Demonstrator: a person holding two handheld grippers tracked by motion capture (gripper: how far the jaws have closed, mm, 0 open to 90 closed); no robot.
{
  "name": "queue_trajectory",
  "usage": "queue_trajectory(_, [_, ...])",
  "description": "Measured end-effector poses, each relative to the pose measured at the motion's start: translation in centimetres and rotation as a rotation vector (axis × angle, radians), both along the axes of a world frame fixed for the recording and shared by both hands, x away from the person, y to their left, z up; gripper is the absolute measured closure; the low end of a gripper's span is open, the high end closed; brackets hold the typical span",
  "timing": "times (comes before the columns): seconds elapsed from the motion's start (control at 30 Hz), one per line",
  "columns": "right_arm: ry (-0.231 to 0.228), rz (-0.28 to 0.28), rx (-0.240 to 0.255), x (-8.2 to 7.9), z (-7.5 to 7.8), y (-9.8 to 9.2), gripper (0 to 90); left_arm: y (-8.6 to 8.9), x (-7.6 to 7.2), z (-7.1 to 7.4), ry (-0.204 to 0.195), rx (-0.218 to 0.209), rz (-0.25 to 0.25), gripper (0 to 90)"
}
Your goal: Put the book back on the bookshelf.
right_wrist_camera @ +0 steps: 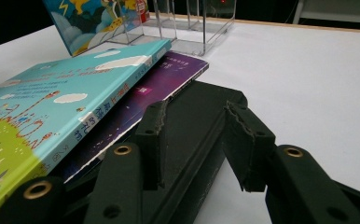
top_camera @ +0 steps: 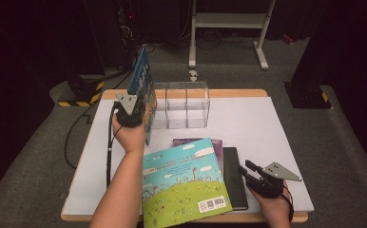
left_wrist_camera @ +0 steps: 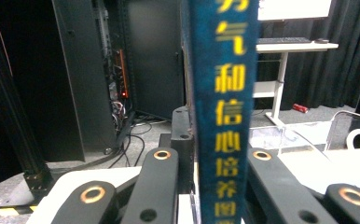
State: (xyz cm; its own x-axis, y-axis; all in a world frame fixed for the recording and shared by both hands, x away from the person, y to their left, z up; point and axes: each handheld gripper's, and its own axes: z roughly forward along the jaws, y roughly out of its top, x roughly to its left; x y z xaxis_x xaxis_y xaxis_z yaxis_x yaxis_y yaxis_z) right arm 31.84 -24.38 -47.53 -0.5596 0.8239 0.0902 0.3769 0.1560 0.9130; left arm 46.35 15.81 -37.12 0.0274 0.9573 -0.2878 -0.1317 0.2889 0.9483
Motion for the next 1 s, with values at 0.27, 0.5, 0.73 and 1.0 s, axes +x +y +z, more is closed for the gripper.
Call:
queue_trajectory(0.27, [0.003,0.002,-0.003,0.0,-0.1,0.1,59.4,0.4,-0.1,0.0,-0.001,-0.040,-0.031,72.0])
queue_trajectory(0.5, [0.004,-0.004,-0.004,0.1,-0.1,0.1,58.0,0.9,-0.3,0.1,0.013,-0.063,-0.056,63.3])
queue_trajectory(0.73, [0.005,-0.003,-0.008,0.1,-0.2,0.2,57.8,1.1,-0.6,0.1,0.018,-0.079,-0.080,58.7])
queue_trajectory(1.0, [0.005,-0.001,-0.011,0.2,-0.2,0.3,57.1,1.0,-1.2,-0.3,0.042,-0.062,-0.128,53.7])
